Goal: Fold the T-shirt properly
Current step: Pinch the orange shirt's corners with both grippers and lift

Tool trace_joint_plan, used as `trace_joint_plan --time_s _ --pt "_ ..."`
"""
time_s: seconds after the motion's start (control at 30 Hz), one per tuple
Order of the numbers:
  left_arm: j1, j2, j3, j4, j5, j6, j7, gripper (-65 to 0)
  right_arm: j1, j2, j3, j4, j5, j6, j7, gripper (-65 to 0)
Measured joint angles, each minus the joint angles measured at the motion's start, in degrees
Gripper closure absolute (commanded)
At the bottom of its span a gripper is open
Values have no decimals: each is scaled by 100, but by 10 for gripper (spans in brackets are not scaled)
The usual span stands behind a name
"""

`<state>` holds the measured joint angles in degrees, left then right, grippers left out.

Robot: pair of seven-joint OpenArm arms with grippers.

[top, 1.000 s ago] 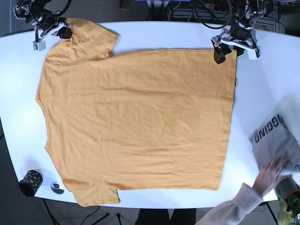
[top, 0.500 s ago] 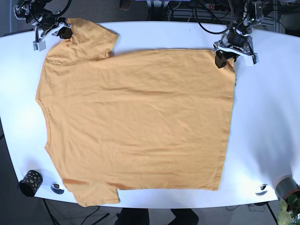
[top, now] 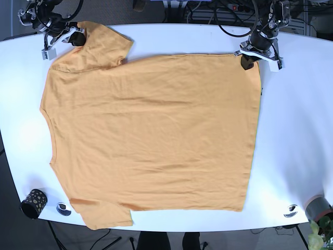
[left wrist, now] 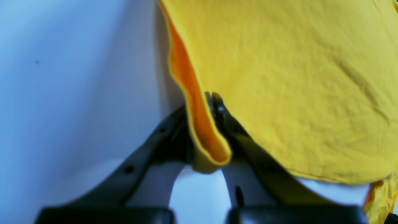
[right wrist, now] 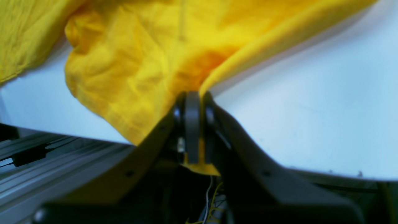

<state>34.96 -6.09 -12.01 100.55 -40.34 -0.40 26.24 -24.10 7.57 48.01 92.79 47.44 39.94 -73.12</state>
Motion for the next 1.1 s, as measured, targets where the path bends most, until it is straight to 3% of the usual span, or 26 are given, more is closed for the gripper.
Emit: trace_joint_plan --time_s 0.2,0.57,0.7,0.93,1.1 --pt "160 -31 -369 273 46 61 -7 -1 -63 -31 -2 321 -111 -4 -87 0" --pt "498 -479 -387 538 2 37 -9 -1 -448 -46 -11 986 -76 -4 -264 0" --pt "772 -647 -494 634 -17 -33 -4 -1 -866 -186 0 1445 -85 -4 -308 0" --pt "1252 -669 -1198 669 199 -1235 -7 0 -1469 -409 -2 2024 -70 -2 -299 0" --pt "1379 -275 -1696 793 584 -1753 48 0 -1495 -409 15 2096 -68 -2 -319 0"
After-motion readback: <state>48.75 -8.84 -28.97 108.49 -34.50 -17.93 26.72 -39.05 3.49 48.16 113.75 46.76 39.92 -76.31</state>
